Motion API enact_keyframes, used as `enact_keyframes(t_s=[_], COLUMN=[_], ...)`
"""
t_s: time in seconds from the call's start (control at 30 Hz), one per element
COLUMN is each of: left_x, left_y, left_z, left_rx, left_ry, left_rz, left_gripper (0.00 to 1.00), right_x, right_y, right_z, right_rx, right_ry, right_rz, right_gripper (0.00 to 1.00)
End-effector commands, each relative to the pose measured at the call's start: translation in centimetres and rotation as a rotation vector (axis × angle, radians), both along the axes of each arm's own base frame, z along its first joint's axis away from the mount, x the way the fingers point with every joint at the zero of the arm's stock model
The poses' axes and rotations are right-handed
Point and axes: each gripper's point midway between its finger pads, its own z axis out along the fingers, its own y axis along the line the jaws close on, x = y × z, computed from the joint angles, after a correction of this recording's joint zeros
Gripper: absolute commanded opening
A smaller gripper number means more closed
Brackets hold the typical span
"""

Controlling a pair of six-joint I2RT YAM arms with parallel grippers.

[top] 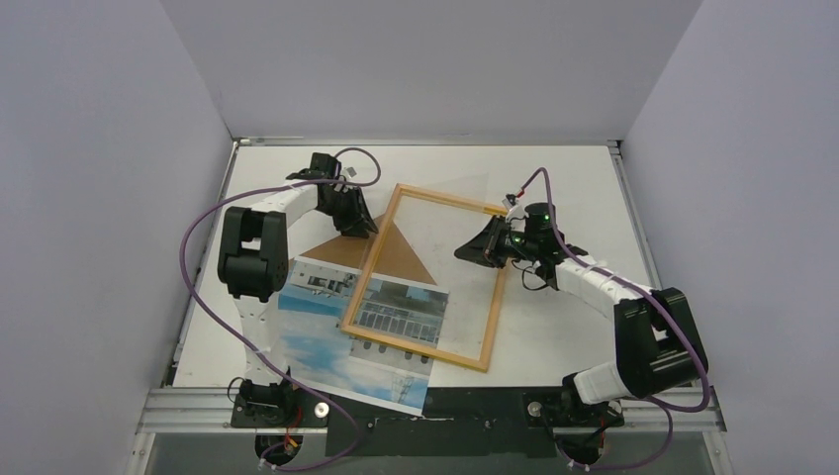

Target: Put the photo into the frame

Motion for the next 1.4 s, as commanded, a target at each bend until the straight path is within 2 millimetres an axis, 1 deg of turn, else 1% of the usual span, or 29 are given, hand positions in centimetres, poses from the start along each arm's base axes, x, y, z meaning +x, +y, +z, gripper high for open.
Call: enact_keyframes(t_s=[0.0, 0.1, 0.2, 0.27, 0.43, 0.67, 0.77, 0.87, 1.0, 1.17, 1.37], left_x=[0.3, 0.3, 0.4, 0.4, 0.3, 0.1, 0.1, 0.1, 0.1, 0.2, 0.0], left_y=[-0.7, -0.9, -1.1, -1.2, -1.4, -1.9, -2.1, -2.2, -2.3, -2.6, -2.7], left_z=[0.3, 0.2, 0.1, -0.1, -0.2, -0.7, -0.8, -1.1, -1.3, -1.5, -2.1], left_rx=[-0.019, -0.02, -0.021, -0.022, -0.02, -0.005, 0.0, 0.007, 0.011, 0.02, 0.019], left_ry=[-0.017, -0.019, -0.018, -0.015, -0.013, -0.01, -0.01, -0.007, -0.002, 0.0, 0.034], left_rz=[-0.037, -0.044, -0.052, -0.055, -0.065, -0.088, -0.099, -0.107, -0.112, -0.118, -0.112], left_gripper=[0.34, 0.37, 0.38, 0.38, 0.4, 0.5, 0.52, 0.53, 0.53, 0.53, 0.47], right_x=[0.6, 0.6, 0.4, 0.2, 0.0, -0.1, 0.0, 0.1, 0.0, -0.1, 0.2], right_y=[-0.9, -1.9, -2.5, -2.7, -2.7, -3.1, -3.3, -3.3, -3.5, -3.9, -4.7], right_z=[0.3, 0.5, -0.1, -0.5, -1.0, -0.9, -1.0, -1.5, -1.5, -2.1, -2.9], right_rx=[-0.039, -0.052, -0.061, -0.066, -0.076, -0.081, -0.08, -0.08, -0.087, -0.102, -0.152], right_ry=[-0.079, -0.086, -0.07, -0.055, -0.049, -0.058, -0.058, -0.04, -0.044, -0.035, -0.016], right_rz=[-0.024, -0.048, -0.055, -0.051, -0.042, -0.059, -0.07, -0.075, -0.086, -0.098, -0.118], right_gripper=[0.0, 0.0, 0.0, 0.0, 0.0, 0.0, 0.0, 0.0, 0.0, 0.0, 0.0])
